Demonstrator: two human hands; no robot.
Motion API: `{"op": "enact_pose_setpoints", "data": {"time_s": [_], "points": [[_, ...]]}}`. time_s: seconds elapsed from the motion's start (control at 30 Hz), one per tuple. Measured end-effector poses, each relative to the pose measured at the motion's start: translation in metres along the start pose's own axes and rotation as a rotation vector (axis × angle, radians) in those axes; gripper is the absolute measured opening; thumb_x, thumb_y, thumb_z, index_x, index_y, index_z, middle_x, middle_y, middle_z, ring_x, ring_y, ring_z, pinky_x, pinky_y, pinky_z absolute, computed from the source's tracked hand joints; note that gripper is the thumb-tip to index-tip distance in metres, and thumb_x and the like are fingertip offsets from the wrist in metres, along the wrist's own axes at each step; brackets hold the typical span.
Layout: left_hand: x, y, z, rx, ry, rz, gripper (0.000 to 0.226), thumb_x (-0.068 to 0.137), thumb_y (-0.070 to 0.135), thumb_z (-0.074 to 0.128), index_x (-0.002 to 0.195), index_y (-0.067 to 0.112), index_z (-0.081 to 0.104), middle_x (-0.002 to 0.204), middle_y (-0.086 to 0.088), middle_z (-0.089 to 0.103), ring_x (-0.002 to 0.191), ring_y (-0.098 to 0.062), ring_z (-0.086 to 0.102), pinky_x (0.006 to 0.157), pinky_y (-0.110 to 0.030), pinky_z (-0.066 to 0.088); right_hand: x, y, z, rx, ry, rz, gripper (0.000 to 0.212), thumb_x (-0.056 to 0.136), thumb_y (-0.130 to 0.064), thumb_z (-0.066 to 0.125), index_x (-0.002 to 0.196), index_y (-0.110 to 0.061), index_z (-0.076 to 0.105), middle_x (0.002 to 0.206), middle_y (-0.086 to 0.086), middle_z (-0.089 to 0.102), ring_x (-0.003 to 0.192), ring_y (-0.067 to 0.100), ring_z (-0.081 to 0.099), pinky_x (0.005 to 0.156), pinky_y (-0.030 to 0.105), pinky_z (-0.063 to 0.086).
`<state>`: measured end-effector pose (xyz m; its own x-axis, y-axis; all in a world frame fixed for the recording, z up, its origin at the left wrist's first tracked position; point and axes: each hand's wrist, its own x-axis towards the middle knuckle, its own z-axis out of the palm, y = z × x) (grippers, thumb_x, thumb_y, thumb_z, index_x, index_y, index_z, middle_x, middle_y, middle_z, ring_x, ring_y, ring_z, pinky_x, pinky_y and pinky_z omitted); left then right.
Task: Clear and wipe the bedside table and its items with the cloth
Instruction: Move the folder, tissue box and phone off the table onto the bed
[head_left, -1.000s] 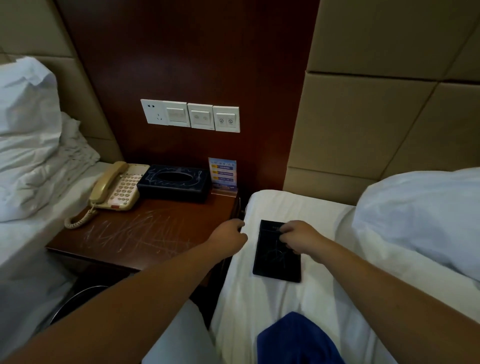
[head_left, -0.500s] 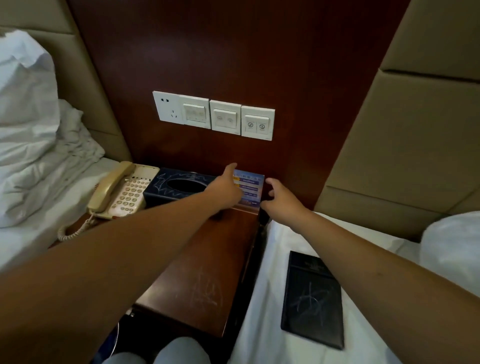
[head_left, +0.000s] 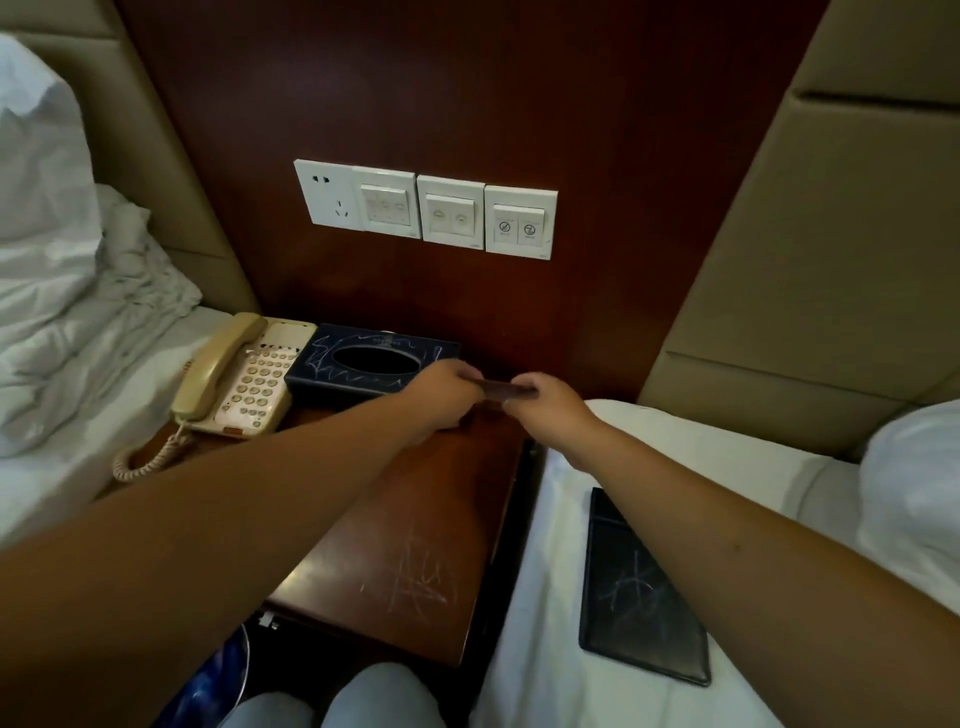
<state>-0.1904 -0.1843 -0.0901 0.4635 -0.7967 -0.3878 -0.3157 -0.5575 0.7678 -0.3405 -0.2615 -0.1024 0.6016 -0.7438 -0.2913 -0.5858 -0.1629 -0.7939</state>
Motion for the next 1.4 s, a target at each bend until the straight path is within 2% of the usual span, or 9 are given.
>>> {"op": "enact_pose_setpoints", "data": {"time_s": [0.2,0.4,0.6,0.7,0.83,0.97,1.03,1.23,1.4], "points": [[-0.062,0.007,0.025,-0.072,-0.059,0.058,0.029,0.105,0.041,0.05,0.123,0.024,0.067,0.102,0.0,0.067,0.098,-0.018,0.063,0.086,-0.036,0.054,-0.059,0.008,-0.032,0.055,0.076,0.05,0.059,0.098,-0.058,0.05,0.109,-0.005,0.072,0.101,0.021,0.069,0.092,0.028,0.066,0.078,0.042,0.051],[-0.122,0.045,0.076,-0.083,-0.061,0.169,0.033,0.105,0.038,0.051,0.124,0.022,0.072,0.11,-0.001,0.071,0.091,-0.015,0.062,0.079,-0.031,0.05,-0.128,0.035,-0.087,0.044,0.214,0.135,0.032,0.082,-0.043,0.058,0.083,-0.016,0.075,0.096,0.018,0.074,0.083,0.031,0.067,0.068,0.037,0.044],[-0.176,0.078,0.151,0.03,-0.148,0.281,0.035,0.106,0.038,0.05,0.129,0.022,0.071,0.116,-0.008,0.07,0.079,-0.017,0.06,0.071,-0.026,0.046,-0.206,0.062,-0.135,-0.016,0.254,0.259,0.021,0.091,-0.017,0.053,0.093,-0.003,0.069,0.09,0.017,0.073,0.069,0.024,0.064,0.064,0.033,0.052],[-0.196,0.082,0.184,0.11,-0.196,0.302,0.04,0.107,0.04,0.047,0.137,0.021,0.067,0.137,-0.007,0.065,0.118,-0.025,0.063,0.089,-0.026,0.045,-0.234,0.088,-0.147,-0.047,0.249,0.305,0.011,0.096,-0.01,0.052,0.096,-0.007,0.062,0.089,0.016,0.066,0.065,0.024,0.062,0.055,0.029,0.052],[-0.211,0.085,0.215,0.293,-0.243,0.352,0.043,0.108,0.041,0.043,0.142,0.022,0.063,0.147,-0.005,0.059,0.132,-0.025,0.055,0.102,-0.029,0.042,-0.251,0.11,-0.152,-0.007,0.239,0.439,0.012,0.098,0.001,0.05,0.09,-0.003,0.059,0.086,0.019,0.065,0.062,0.027,0.066,0.04,0.026,0.051],[-0.215,0.085,0.232,0.343,-0.271,0.374,0.042,0.108,0.037,0.045,0.146,0.024,0.057,0.148,-0.004,0.058,0.121,-0.02,0.059,0.092,-0.02,0.044,-0.262,0.116,-0.156,0.095,0.305,0.49,0.016,0.099,0.002,0.046,0.09,-0.001,0.059,0.083,0.019,0.061,0.073,0.033,0.067,0.081,0.047,0.06],[-0.216,0.082,0.24,0.361,-0.292,0.373,0.043,0.107,0.034,0.046,0.148,0.023,0.056,0.143,-0.007,0.062,0.11,-0.021,0.062,0.084,-0.02,0.045,-0.266,0.124,-0.156,-0.001,0.292,0.451,0.014,0.099,0.0,0.046,0.096,0.002,0.06,0.079,0.016,0.059,0.077,0.033,0.069,0.077,0.046,0.062],[-0.22,0.071,0.251,0.529,-0.356,0.389,0.044,0.106,0.032,0.047,0.15,0.029,0.052,0.156,-0.006,0.05,0.134,-0.028,0.053,0.111,-0.032,0.04,-0.272,0.132,-0.148,-0.518,0.111,0.415,0.016,0.096,-0.013,0.058,0.109,-0.005,0.064,0.071,0.004,0.056,0.056,0.016,0.056,0.054,0.027,0.05],[-0.222,0.065,0.243,0.611,-0.393,0.39,0.046,0.107,0.039,0.045,0.152,0.029,0.049,0.158,-0.005,0.046,0.133,-0.028,0.052,0.109,-0.032,0.041,-0.267,0.126,-0.136,-0.817,0.049,0.455,0.028,0.089,-0.039,0.067,0.109,-0.021,0.065,0.091,0.001,0.065,0.081,0.021,0.07,0.084,0.036,0.06]]}}
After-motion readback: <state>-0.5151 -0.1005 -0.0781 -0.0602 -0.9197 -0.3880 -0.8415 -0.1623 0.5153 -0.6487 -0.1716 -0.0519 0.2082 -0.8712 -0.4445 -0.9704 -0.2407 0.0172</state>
